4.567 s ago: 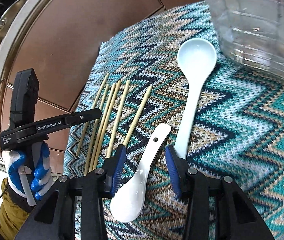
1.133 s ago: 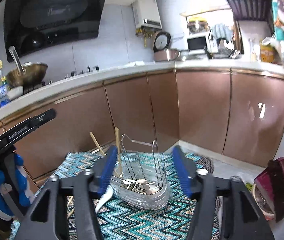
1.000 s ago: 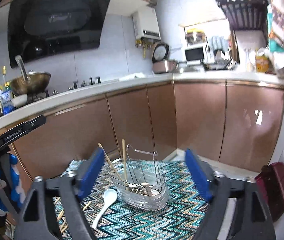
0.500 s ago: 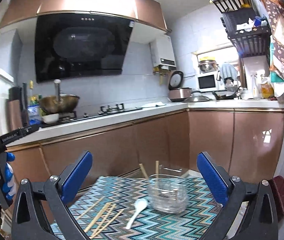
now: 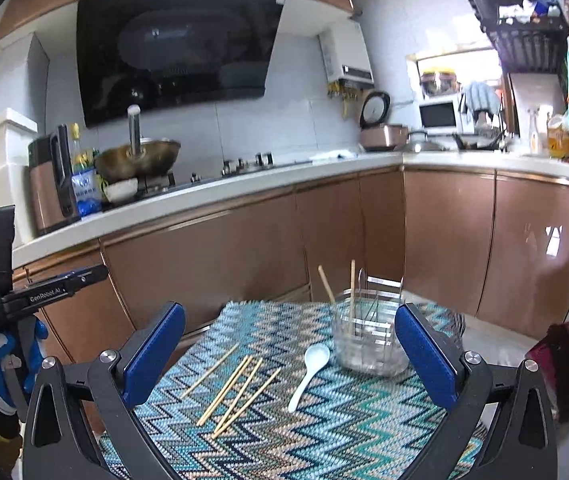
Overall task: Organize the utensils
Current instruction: 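Withdraw both tools from the holder back over the cloth, then grasp a chopstick with the left tool while the right tool grasps another chopstick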
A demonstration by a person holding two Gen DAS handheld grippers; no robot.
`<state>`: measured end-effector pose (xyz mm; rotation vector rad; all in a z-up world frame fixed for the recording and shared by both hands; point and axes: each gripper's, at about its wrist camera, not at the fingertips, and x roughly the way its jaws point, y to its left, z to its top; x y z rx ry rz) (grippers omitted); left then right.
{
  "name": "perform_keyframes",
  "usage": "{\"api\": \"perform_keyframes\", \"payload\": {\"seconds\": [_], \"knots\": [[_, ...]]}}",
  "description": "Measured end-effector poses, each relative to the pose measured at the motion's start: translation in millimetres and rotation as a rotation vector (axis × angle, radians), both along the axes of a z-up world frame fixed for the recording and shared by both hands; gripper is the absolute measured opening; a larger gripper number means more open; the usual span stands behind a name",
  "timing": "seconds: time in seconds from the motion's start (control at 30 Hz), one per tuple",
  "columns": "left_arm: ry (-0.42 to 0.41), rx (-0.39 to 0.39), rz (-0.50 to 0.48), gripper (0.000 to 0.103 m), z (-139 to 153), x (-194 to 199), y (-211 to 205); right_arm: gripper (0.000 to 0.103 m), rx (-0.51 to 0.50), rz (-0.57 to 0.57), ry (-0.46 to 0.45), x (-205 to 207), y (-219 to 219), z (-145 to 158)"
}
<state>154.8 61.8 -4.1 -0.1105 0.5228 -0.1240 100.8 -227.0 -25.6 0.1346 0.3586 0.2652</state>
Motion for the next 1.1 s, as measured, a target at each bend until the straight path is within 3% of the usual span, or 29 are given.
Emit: {"api": "perform_keyframes", "payload": {"seconds": [0.17,0.3,0.57,0.77,1.1], "knots": [[0.177,-0.03,-0.034,0.042,-48.7,41.2,-0.8,0.102,-0.003,0.026,0.09,27.3,7.8,-26.2],[0.327,-0.056,-0.053,0.036,-90.8,76.1,-1.4,0.092,0.006,0.068,0.176,53.1,16.4,-49.7],[0.566,-0.059,-0.098,0.024,-160.9,142.5,-14.5,0.052,0.02,0.142,0.398,113.5,44.8,-110.0],[0.673,-0.043,-0.137,0.018,-195.5,180.3,-31.6,0.049,0.001,0.171,0.533,154.3,69.7,-149.1],[0.737,0.003,-0.163,0.015,-228.1,210.3,-45.4,0.049,-0.025,0.188,0.618,191.4,89.2,-178.4]]}}
